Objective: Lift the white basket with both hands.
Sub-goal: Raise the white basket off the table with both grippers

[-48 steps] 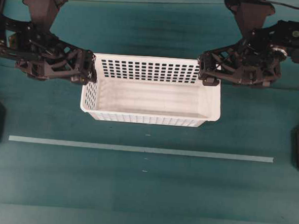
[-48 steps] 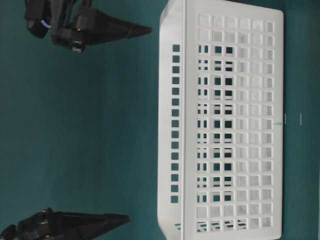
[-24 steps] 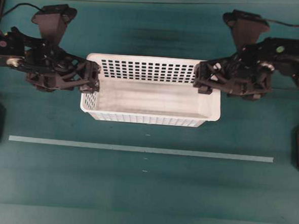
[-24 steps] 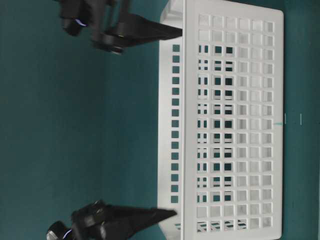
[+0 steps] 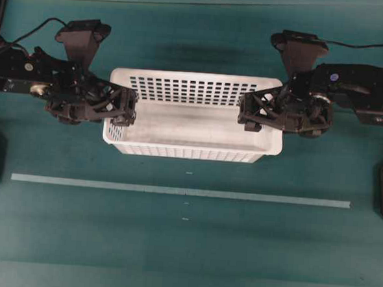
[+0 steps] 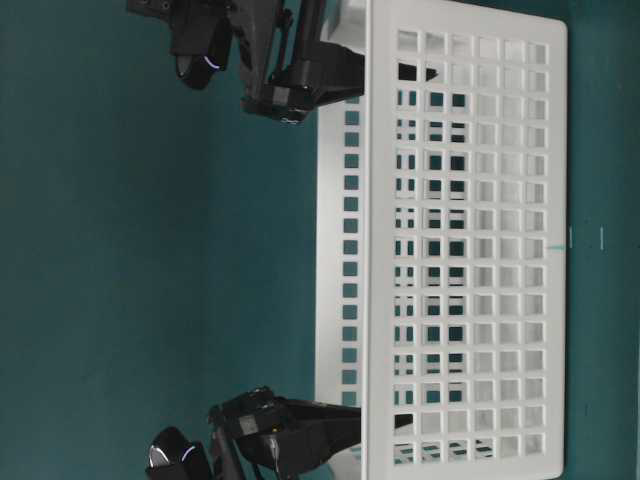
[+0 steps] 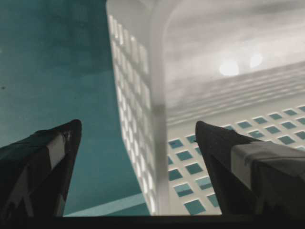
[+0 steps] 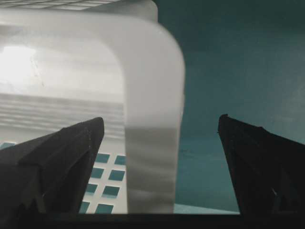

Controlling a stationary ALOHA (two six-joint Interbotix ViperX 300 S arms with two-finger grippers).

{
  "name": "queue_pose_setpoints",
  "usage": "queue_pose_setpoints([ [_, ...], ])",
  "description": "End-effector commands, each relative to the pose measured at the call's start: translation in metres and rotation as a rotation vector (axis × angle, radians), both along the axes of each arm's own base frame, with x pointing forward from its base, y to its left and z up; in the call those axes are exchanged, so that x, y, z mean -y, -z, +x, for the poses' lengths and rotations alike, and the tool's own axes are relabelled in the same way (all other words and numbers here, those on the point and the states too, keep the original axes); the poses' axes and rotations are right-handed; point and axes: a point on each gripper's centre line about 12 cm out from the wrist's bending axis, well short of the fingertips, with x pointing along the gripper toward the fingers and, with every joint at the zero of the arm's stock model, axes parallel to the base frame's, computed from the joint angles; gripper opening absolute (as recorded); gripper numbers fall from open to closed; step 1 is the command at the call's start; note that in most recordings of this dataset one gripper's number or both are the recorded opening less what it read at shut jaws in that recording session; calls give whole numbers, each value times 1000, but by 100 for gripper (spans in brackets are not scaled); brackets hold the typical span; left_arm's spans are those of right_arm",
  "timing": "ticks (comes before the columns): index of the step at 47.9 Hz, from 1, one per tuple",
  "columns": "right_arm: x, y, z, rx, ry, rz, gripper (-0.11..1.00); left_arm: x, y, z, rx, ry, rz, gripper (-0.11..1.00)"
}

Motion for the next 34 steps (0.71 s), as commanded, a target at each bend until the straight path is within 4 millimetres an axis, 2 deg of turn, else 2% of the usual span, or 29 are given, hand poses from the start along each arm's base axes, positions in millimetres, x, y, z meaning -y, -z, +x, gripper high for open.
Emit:
queue_pose_setpoints([
  [1, -1, 0, 3, 6, -5, -3, 97, 0, -3, 2, 15, 0, 4, 96],
  [25, -2, -1, 3, 12, 37, 18, 95, -1, 0, 4, 21, 8, 10, 92],
  [29, -2, 0, 4, 17, 57, 23, 88, -1, 0, 6, 27, 6, 10, 84],
  [34, -1, 0, 4, 18, 69, 27, 69, -1, 0, 6, 35, 7, 12, 62],
])
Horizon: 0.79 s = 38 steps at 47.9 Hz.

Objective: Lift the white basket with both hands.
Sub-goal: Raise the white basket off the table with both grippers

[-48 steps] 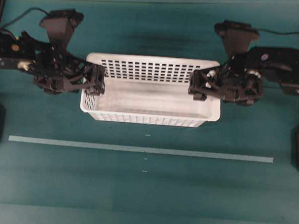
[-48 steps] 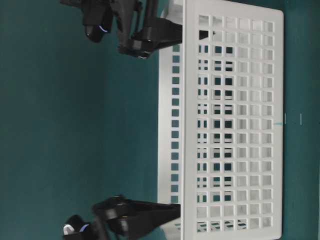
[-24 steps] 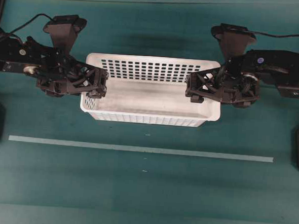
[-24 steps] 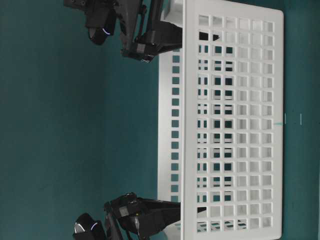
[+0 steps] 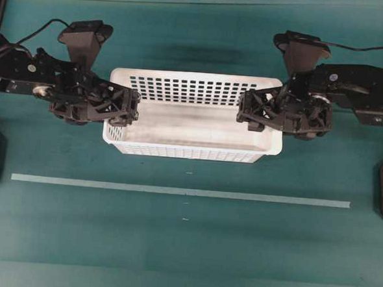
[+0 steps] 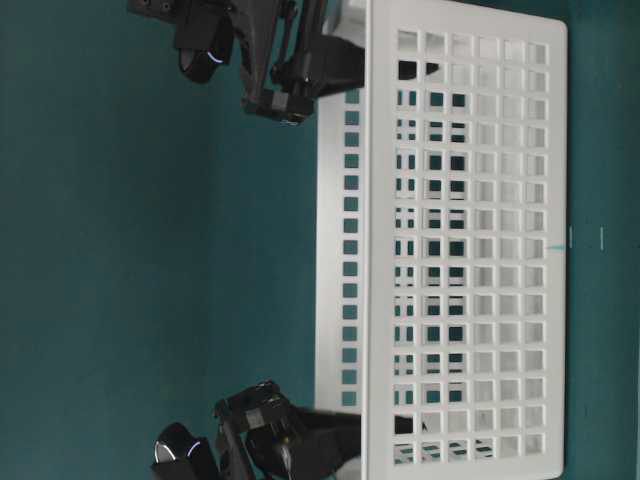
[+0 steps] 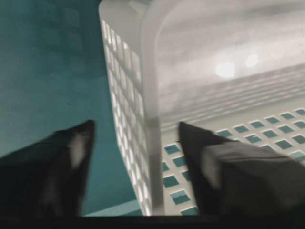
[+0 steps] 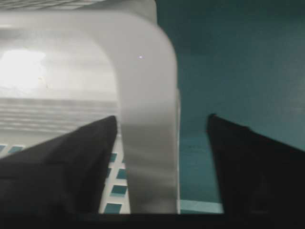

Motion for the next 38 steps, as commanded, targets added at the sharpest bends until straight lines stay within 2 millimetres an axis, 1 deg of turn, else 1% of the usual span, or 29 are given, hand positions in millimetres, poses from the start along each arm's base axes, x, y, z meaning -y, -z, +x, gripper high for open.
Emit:
queue_pose_setpoints([
  [1, 0, 0, 2, 6, 6, 4, 63, 0, -4, 2, 18, 6, 8, 56],
  [6, 0, -1, 2, 7, 13, 12, 35, 0, -3, 2, 17, 5, 8, 26],
  [8, 0, -1, 2, 8, 11, 11, 25, 0, -3, 2, 21, 5, 9, 17],
  [10, 0, 0, 2, 5, 13, 13, 17, 0, -3, 3, 25, 4, 9, 10],
  [12, 0, 0, 1, 8, 14, 12, 17, 0, -4, 3, 28, 1, 8, 4],
  [14, 0, -1, 2, 10, 14, 12, 17, 0, -3, 3, 27, 3, 8, 3],
  [38, 3, -1, 1, 10, 8, 2, 17, 0, -4, 3, 33, 0, 8, 3],
])
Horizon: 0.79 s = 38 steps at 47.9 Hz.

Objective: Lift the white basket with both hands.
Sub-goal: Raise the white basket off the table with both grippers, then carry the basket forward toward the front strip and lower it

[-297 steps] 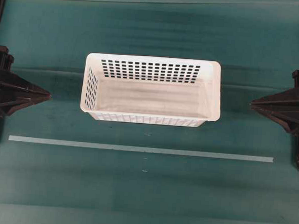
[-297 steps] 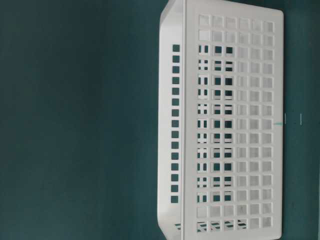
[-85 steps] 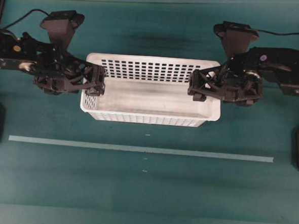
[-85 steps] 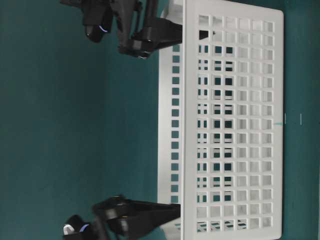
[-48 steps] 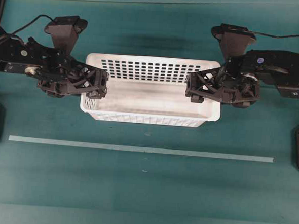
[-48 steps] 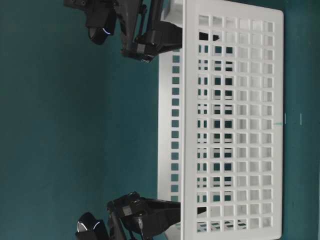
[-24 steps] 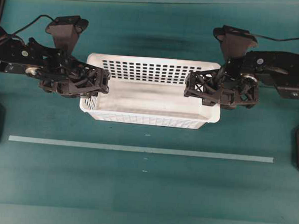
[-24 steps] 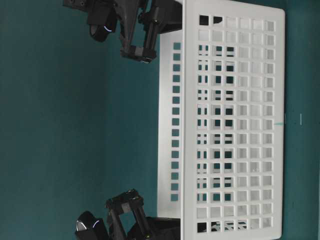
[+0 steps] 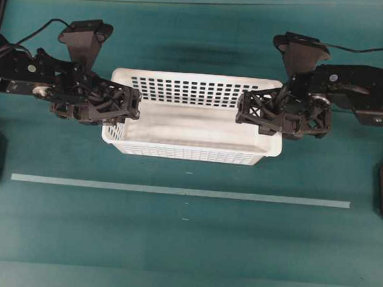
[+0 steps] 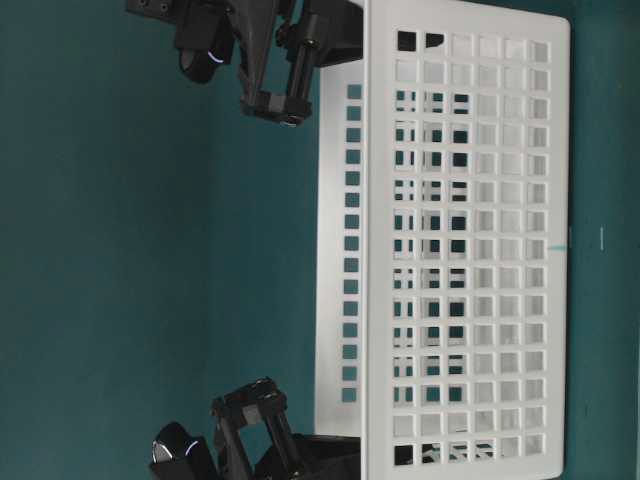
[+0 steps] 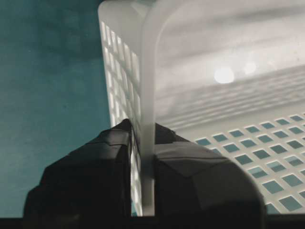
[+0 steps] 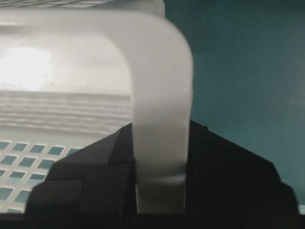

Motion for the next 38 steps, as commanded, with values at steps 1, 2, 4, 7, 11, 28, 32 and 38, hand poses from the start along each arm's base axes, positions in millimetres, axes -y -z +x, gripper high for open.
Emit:
queue_pose_setpoints([
  [1, 4, 0, 0, 4, 3, -8, 17, 0, -3, 2, 15, 7, 10, 3],
  [2, 3, 0, 0, 5, -1, -10, 17, -1, -3, 2, 14, 4, 8, 3],
  [4, 4, 0, 1, 8, -1, -11, 17, -1, -3, 2, 15, 4, 8, 3],
  [7, 4, -1, 1, 11, 0, -12, 17, 0, -5, 3, 21, 6, 10, 3],
  [11, 4, -4, 1, 12, -7, -14, 17, 0, -9, 4, 30, 9, 12, 3],
  [28, 3, -33, -4, 27, -17, -19, 17, 1, -43, 0, 80, 7, 28, 3],
  [32, 3, -32, -5, 21, -18, -18, 17, 1, -42, -1, 72, 10, 27, 3],
  [38, 3, -32, -5, 23, -20, -18, 17, 1, -41, -1, 68, 10, 26, 3],
])
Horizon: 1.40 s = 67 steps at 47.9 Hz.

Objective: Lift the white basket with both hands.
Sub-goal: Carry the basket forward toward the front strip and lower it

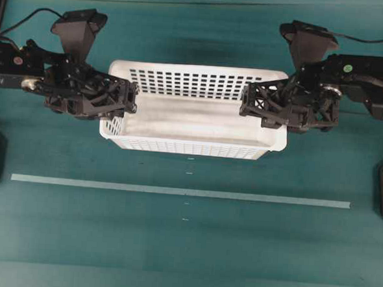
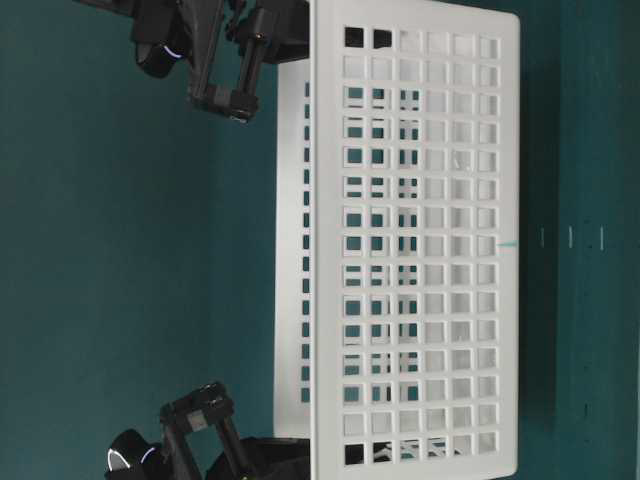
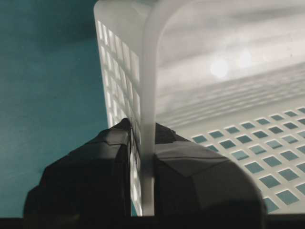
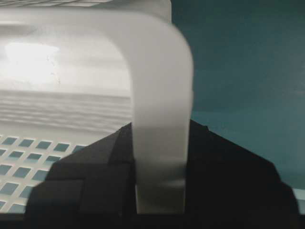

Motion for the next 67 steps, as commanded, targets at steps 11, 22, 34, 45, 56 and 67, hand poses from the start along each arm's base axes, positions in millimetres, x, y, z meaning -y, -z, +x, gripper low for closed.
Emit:
queue_pose_setpoints([
  [11, -5, 1, -2, -9, -6, 2, 17, 7, -11, 2, 33, 20, 9, 3],
  [22, -23, 2, 1, -10, -37, 14, 17, 31, -10, 7, 36, 40, -25, 3],
  [34, -47, 3, 7, 1, -47, 27, 17, 53, -7, 7, 30, 93, -37, 3],
  [45, -67, 9, 2, -15, -42, 45, 17, 69, -5, 6, 15, 113, -57, 3],
  [56, -87, 12, 1, -24, -45, 58, 17, 88, -3, 5, 5, 123, -84, 3],
  [67, -103, 16, 0, -27, -58, 64, 17, 101, -2, 6, 5, 128, -103, 3],
])
